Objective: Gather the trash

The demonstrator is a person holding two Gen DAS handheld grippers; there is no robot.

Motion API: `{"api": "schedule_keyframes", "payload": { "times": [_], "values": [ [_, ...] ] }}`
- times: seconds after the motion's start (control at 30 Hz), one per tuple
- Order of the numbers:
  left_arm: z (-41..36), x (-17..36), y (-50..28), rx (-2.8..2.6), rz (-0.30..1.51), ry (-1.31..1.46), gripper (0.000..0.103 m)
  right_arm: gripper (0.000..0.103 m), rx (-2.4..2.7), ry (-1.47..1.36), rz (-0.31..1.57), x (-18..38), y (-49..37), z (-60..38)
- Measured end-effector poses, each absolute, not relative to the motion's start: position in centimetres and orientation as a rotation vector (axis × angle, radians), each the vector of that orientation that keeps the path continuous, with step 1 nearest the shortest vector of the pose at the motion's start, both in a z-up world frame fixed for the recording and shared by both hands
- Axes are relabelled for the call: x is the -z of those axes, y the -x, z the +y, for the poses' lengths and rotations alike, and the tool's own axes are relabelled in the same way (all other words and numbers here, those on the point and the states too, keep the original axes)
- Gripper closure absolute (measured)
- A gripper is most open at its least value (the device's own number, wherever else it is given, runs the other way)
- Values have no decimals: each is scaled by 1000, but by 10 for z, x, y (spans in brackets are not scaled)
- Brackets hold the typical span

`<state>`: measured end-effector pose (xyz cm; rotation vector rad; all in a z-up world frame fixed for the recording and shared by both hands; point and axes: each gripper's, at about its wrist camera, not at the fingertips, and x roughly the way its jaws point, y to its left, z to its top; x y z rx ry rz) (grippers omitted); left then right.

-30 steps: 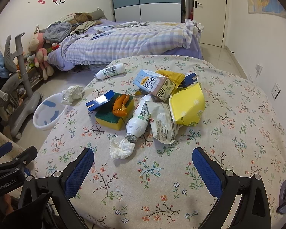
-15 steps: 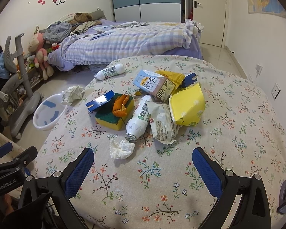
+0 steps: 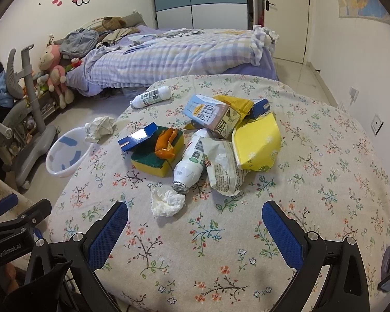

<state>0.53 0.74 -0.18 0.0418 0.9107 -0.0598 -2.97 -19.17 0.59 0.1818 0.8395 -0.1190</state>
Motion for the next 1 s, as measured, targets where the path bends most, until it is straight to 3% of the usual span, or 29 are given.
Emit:
{"api": "schedule_keyframes", "payload": {
  "times": [0.37, 0.53, 1.0],
  "values": [
    [6, -16, -55, 161, 964, -159, 1, 0, 101, -230, 900, -35, -8, -231],
    [17, -17, -105, 178, 991, -90, 1, 0, 84, -302, 954, -38, -44, -268],
    [32, 32, -206, 245, 994, 47, 7, 5, 79, -557, 1044, 19, -83, -342]
  ]
}}
